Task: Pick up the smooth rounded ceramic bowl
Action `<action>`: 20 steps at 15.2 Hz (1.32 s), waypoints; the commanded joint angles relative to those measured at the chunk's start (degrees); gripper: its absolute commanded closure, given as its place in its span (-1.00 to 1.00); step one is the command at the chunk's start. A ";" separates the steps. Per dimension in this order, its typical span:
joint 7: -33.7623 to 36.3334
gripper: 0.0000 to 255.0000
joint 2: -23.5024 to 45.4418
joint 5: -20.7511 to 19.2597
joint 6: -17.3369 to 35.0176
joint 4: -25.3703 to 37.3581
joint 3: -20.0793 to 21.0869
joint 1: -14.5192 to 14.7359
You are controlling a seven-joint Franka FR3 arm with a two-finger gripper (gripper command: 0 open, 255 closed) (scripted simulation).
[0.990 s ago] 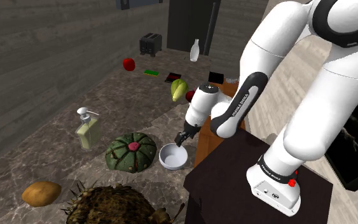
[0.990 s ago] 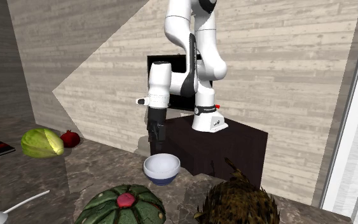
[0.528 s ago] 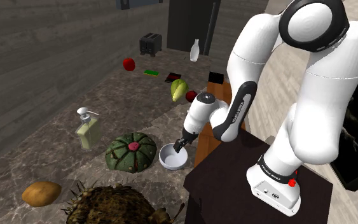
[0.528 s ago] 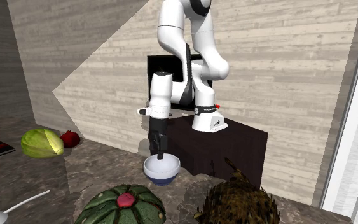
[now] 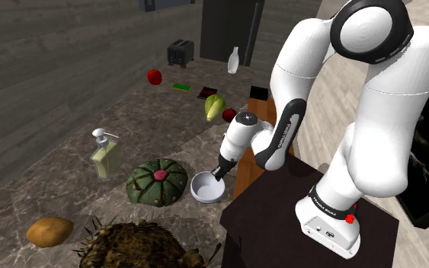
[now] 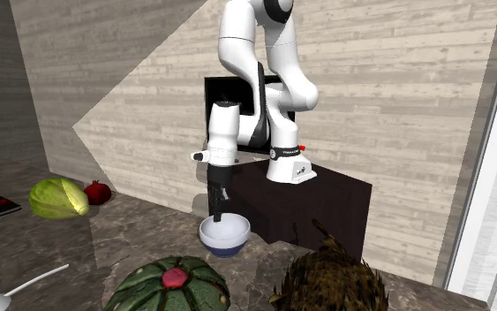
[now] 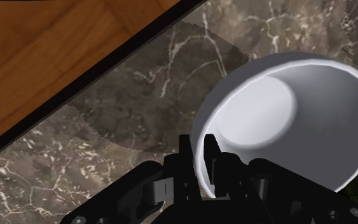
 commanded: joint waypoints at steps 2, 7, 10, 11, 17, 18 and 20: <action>0.01 1.00 0.04 0.00 0.00 0.02 0.01 0.01; -3.85 1.00 -5.15 3.54 -4.36 -1.62 10.45 -10.03; -9.91 1.00 -8.91 10.80 -7.10 -3.08 19.90 -18.02; -12.57 1.00 -10.18 14.18 -7.93 -3.57 23.13 -20.49; -30.37 1.00 -18.18 38.24 -13.47 -5.38 34.32 -25.78; -32.18 1.00 -19.46 40.77 -14.57 -5.45 34.06 -24.89; -32.29 1.00 -19.63 40.92 -14.75 -5.45 33.34 -24.12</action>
